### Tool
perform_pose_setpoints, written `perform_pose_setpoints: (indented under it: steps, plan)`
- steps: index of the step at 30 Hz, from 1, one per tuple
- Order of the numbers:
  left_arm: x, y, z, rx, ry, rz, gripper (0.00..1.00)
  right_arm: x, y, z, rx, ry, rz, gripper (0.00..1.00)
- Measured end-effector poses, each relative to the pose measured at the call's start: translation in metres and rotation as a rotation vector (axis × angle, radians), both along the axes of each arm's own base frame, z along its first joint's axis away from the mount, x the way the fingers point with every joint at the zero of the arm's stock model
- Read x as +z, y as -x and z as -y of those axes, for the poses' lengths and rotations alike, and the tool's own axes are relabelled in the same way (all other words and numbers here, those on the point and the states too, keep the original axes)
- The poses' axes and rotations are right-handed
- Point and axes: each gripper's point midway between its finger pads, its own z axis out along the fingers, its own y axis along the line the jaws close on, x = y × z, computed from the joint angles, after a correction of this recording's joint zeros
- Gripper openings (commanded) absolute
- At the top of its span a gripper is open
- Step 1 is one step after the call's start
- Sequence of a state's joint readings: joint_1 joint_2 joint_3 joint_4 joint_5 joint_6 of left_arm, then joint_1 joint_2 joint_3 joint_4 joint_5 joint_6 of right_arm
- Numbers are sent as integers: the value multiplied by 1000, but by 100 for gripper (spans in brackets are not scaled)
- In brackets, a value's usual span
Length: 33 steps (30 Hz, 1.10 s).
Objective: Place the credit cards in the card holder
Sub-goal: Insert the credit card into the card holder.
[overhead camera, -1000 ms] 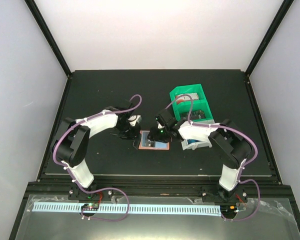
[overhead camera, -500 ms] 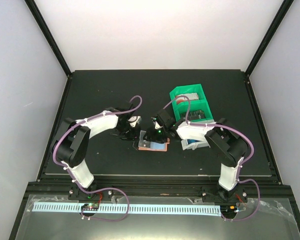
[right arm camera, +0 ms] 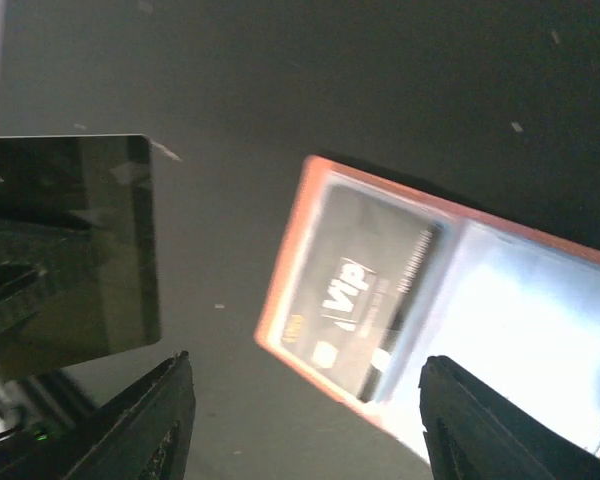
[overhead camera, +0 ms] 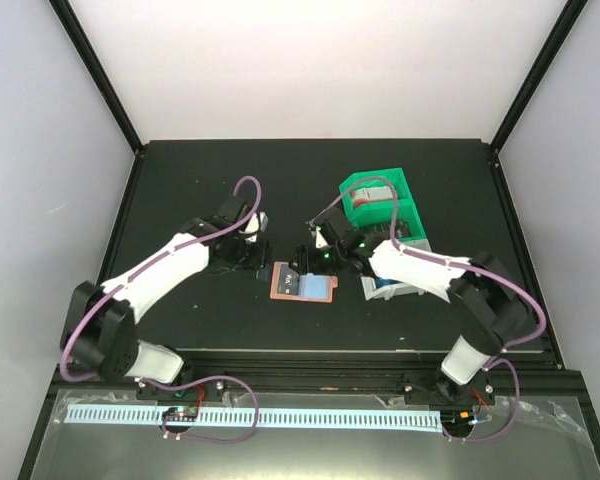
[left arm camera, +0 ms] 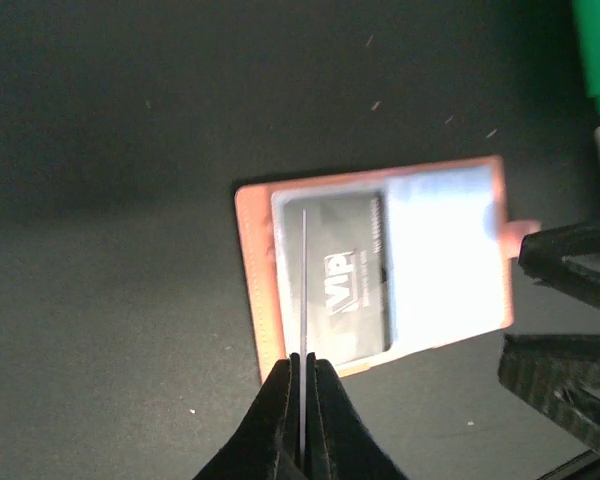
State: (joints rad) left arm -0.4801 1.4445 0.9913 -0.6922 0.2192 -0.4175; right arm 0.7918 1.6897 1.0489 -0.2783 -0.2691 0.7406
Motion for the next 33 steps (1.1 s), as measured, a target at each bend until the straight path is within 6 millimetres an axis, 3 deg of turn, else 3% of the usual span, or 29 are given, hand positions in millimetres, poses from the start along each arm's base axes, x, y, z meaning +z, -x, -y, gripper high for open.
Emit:
perform_pose_setpoints:
  steps: [7,12,18,23,27,33]
  plan:
    - [83,3,-2,26,145,244,2,82,6,-4,61,-153,155,73]
    - [151,25,2,-8,349,451,2,127,18,-10,108,-305,214,73]
    - [189,49,6,-40,524,546,2,168,47,-31,231,-509,254,69]
    - [221,69,13,-65,698,564,2,199,85,-57,365,-638,286,49]
    - [236,81,15,-83,775,557,1,215,92,-58,391,-704,324,36]
    - [240,92,21,-121,829,505,1,232,102,-50,416,-769,363,24]
